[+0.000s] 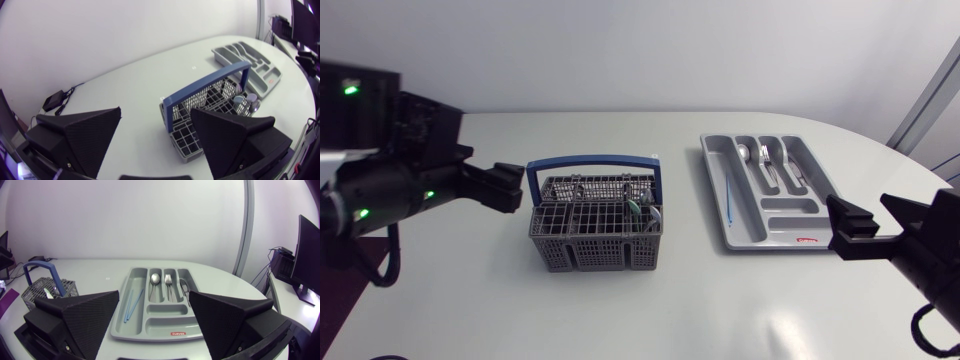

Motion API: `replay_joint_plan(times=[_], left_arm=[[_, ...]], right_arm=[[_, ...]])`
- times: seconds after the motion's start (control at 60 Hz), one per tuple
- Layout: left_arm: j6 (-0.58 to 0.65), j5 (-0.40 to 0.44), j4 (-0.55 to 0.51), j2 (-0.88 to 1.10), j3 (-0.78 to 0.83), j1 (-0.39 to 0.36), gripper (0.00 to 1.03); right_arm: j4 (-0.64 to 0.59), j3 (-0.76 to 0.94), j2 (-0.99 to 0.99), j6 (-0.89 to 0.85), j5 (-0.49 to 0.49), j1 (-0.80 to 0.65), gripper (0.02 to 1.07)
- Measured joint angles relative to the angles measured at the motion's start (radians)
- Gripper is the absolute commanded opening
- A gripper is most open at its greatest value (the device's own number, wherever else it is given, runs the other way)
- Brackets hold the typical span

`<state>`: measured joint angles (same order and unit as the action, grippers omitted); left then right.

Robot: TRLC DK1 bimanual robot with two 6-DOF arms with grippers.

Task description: Unload the cutlery basket into the drawer organizer.

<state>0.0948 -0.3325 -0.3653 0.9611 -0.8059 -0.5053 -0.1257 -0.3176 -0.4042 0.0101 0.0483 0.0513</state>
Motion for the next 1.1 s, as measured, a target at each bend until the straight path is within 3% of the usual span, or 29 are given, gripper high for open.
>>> replay_joint_plan(times=[0.2,0.433,0.983,1.1], left_arm=[[0.041,-0.003,-0.121,0.196,-0.161,-0.099,0.93],[0.040,-0.003,-0.253,0.377,-0.351,-0.219,0.94],[-0.024,-0.003,-0.390,0.644,-0.582,-0.462,0.95],[-0.056,-0.037,-0.410,0.693,-0.613,-0.496,0.91]], right_arm=[[-0.077,-0.097,-0.219,-0.084,-0.007,-0.017,1.02],[-0.116,-0.098,-0.277,-0.154,-0.132,-0.040,1.02],[-0.156,-0.130,-0.406,-0.180,-0.157,-0.060,1.02],[-0.148,-0.130,-0.409,-0.180,-0.157,-0.060,1.02]])
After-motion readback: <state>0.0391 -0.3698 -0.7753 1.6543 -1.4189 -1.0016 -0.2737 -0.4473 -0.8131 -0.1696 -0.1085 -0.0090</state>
